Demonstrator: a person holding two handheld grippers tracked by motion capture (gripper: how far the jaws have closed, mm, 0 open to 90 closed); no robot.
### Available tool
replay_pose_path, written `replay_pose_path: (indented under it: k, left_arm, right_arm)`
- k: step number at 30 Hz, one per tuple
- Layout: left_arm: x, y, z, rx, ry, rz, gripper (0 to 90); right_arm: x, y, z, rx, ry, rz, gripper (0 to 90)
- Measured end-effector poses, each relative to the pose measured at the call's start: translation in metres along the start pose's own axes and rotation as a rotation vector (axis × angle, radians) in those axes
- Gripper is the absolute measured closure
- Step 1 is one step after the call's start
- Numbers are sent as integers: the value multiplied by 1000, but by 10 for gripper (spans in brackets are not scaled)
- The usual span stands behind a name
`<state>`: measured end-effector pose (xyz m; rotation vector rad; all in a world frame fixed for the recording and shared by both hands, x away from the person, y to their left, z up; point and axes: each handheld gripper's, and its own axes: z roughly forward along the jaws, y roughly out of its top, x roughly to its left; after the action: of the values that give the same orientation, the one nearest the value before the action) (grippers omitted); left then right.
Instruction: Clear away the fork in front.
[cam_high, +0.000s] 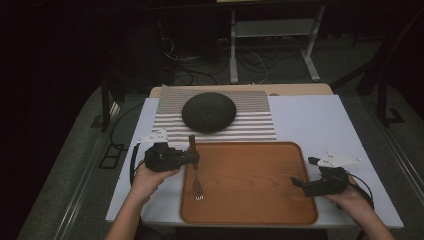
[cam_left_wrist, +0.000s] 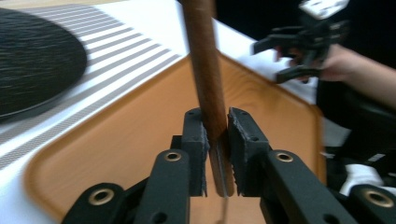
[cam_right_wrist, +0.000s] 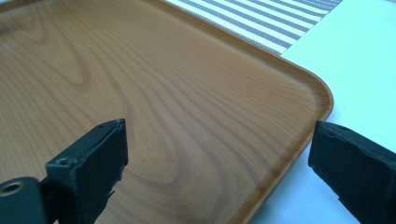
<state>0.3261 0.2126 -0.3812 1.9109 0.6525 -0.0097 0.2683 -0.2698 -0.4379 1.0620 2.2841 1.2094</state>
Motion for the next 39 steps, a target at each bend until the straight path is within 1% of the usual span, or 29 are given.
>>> replay_pose_path:
  k: [3,5,10,13,16,19,23,25,29,31,34,36,39]
  left_arm:
    - [9,-3,10,33,64,4,703]
    - [13,-6,17,60,80,-3,676]
    - [21,-15,32,94,76,-42,649]
    - [24,-20,40,130,73,-54,647]
    - [27,-25,47,149,61,-80,652]
    - [28,-29,53,170,56,-96,661]
    - [28,-33,62,217,55,-100,664]
    - [28,-34,65,227,55,-100,664]
    - [29,-35,67,234,62,-99,646]
    - [29,-35,65,228,68,-99,620]
    - [27,-33,63,200,73,-90,617]
    - [25,-31,62,182,68,-85,648]
    - [19,-27,64,176,50,-61,744]
  right_arm:
    - [0,0,0,3,1,-1,49]
    - [1,0,0,0,1,-6,51]
    - [1,1,2,2,3,-7,51]
    - [1,1,3,7,5,-6,52]
    - [2,0,1,6,5,-8,53]
    - [2,1,-1,-1,3,-3,54]
    - [2,1,1,2,6,-6,54]
    - [2,1,2,8,10,-8,54]
    - [3,1,1,5,11,-7,54]
    - [2,1,0,0,9,-4,55]
    - [2,1,0,3,9,-4,55]
    - [2,0,0,2,12,-4,54]
    - [2,0,0,0,16,-5,55]
